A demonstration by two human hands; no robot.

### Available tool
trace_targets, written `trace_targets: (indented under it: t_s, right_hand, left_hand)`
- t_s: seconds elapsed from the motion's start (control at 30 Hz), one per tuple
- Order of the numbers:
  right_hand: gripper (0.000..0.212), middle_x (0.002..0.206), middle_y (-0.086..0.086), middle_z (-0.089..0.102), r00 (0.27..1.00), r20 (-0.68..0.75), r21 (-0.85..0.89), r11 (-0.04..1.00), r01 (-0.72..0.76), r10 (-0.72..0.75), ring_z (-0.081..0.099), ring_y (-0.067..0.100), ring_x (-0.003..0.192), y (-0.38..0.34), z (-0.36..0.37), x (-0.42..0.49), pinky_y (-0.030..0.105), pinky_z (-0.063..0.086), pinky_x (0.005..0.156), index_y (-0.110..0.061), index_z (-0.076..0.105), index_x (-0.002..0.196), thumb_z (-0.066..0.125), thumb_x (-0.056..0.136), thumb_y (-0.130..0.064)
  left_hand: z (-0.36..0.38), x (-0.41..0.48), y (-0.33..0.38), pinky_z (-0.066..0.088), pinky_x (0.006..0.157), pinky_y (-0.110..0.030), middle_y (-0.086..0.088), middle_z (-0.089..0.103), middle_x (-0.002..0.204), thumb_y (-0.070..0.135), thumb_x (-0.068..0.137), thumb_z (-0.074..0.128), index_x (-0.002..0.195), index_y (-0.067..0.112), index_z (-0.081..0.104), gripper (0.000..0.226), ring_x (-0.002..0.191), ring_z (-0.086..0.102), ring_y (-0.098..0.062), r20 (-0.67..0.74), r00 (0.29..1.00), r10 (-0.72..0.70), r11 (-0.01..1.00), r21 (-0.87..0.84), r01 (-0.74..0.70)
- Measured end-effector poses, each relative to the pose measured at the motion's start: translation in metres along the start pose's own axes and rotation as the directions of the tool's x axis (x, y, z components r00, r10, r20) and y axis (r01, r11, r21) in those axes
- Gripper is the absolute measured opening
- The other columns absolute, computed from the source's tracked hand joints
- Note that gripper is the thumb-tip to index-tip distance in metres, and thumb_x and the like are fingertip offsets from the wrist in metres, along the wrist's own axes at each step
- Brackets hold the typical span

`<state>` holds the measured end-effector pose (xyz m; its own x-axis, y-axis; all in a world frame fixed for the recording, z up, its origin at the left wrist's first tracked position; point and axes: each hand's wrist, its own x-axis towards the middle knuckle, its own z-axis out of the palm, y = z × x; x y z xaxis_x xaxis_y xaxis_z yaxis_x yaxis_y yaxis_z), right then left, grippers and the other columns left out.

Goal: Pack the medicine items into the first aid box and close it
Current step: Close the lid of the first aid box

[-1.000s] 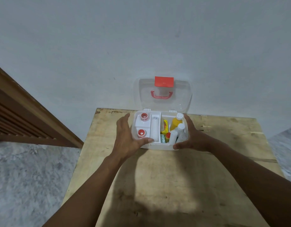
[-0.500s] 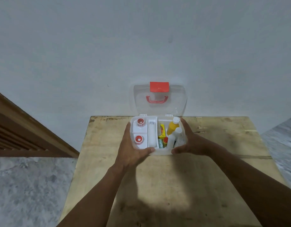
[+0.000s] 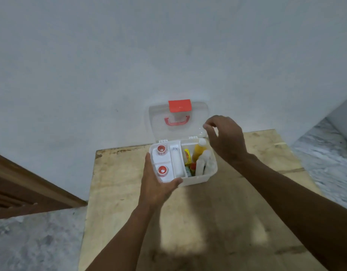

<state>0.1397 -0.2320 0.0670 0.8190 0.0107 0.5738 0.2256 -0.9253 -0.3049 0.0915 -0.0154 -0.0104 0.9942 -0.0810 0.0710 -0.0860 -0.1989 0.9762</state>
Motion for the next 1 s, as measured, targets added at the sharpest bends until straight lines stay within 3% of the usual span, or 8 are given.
trace_targets:
  t_s: [0.03, 0.13, 0.23, 0.37, 0.53, 0.73, 0.9, 1.0]
  right_hand:
    - [0.01, 0.093, 0.008, 0.07, 0.999, -0.008, -0.031, 0.998, 0.051, -0.052, 0.065, 0.033, 0.084, -0.006, 0.001, 0.011, 0.039, 0.052, 0.069, -0.007, 0.067, 0.094, 0.066, 0.087, -0.015]
    - [0.04, 0.116, 0.008, 0.064, 0.98, 0.082, -0.123, 0.974, 0.189, -0.18, 0.06, 0.032, 0.1, -0.019, 0.011, 0.041, 0.04, 0.05, 0.076, -0.012, 0.063, 0.116, 0.074, 0.078, -0.016]
    - [0.053, 0.119, 0.005, 0.062, 0.955, 0.211, -0.217, 0.943, 0.252, -0.207, 0.059, 0.031, 0.104, -0.024, 0.023, 0.055, 0.042, 0.047, 0.082, -0.018, 0.058, 0.125, 0.075, 0.074, -0.019]
    - [0.049, 0.117, 0.004, 0.061, 0.956, 0.25, -0.262, 0.94, 0.218, -0.152, 0.058, 0.031, 0.1, -0.027, 0.032, 0.067, 0.042, 0.048, 0.08, -0.02, 0.057, 0.125, 0.071, 0.078, -0.015]
    - [0.026, 0.11, 0.013, 0.063, 0.954, 0.251, -0.236, 0.945, 0.224, -0.164, 0.058, 0.035, 0.088, -0.028, 0.034, 0.083, 0.043, 0.05, 0.074, -0.009, 0.068, 0.111, 0.058, 0.088, -0.006]
    - [0.029, 0.112, 0.009, 0.068, 0.942, 0.321, -0.094, 0.987, 0.132, -0.095, 0.058, 0.033, 0.1, -0.026, 0.023, 0.092, 0.041, 0.047, 0.088, -0.014, 0.07, 0.119, 0.05, 0.099, -0.019]
    - [0.027, 0.092, 0.006, 0.065, 0.901, 0.433, -0.015, 0.999, 0.036, -0.026, 0.06, 0.022, 0.085, -0.041, -0.001, 0.09, 0.028, 0.04, 0.069, -0.014, 0.074, 0.113, 0.059, 0.098, -0.031]
    - [0.025, 0.09, 0.003, 0.072, 0.892, 0.45, -0.002, 0.999, 0.051, -0.045, 0.065, 0.024, 0.081, -0.048, -0.019, 0.068, 0.033, 0.048, 0.072, -0.014, 0.075, 0.105, 0.059, 0.098, -0.031]
  left_hand:
    - [0.001, 0.001, 0.0, 0.058, 0.083, -0.022, 0.011, 0.058, 0.125, 0.024, 0.063, 0.093, 0.137, 0.023, 0.037, 0.092, 0.115, 0.061, -0.008, 0.004, 1.0, 0.015, 1.0, -0.001, -0.015]
    - [0.002, 0.002, -0.001, 0.055, 0.088, -0.019, 0.007, 0.056, 0.127, 0.016, 0.067, 0.091, 0.137, 0.014, 0.037, 0.088, 0.119, 0.058, -0.011, 0.019, 0.998, 0.061, 0.998, -0.004, -0.061]
    - [0.003, 0.005, -0.005, 0.055, 0.093, -0.025, 0.003, 0.055, 0.13, 0.012, 0.068, 0.089, 0.138, 0.008, 0.036, 0.088, 0.121, 0.057, -0.018, 0.05, 0.995, 0.083, 0.997, -0.003, -0.083]
    - [0.003, 0.009, -0.011, 0.055, 0.096, -0.031, -0.001, 0.054, 0.132, 0.011, 0.069, 0.088, 0.14, 0.009, 0.034, 0.089, 0.123, 0.056, -0.024, 0.065, 0.995, 0.072, 0.997, -0.02, -0.071]
    - [0.003, 0.01, -0.014, 0.055, 0.096, -0.037, -0.001, 0.054, 0.133, 0.014, 0.069, 0.089, 0.14, 0.011, 0.034, 0.09, 0.124, 0.056, -0.025, 0.061, 0.997, 0.048, 0.998, -0.036, -0.046]
    - [0.001, 0.007, -0.013, 0.056, 0.094, -0.033, 0.007, 0.053, 0.132, 0.019, 0.066, 0.091, 0.141, 0.02, 0.033, 0.094, 0.124, 0.056, -0.016, 0.035, 0.999, 0.005, 1.0, -0.029, -0.004]
    - [0.004, 0.003, -0.019, 0.059, 0.088, -0.035, 0.017, 0.048, 0.13, 0.033, 0.061, 0.093, 0.138, 0.032, 0.029, 0.1, 0.12, 0.057, -0.012, 0.004, 0.993, -0.117, 0.992, -0.043, 0.117]
    - [0.004, 0.0, -0.02, 0.061, 0.083, -0.03, 0.016, 0.048, 0.128, 0.04, 0.059, 0.093, 0.132, 0.035, 0.025, 0.101, 0.115, 0.06, -0.013, -0.003, 0.988, -0.155, 0.987, -0.044, 0.155]
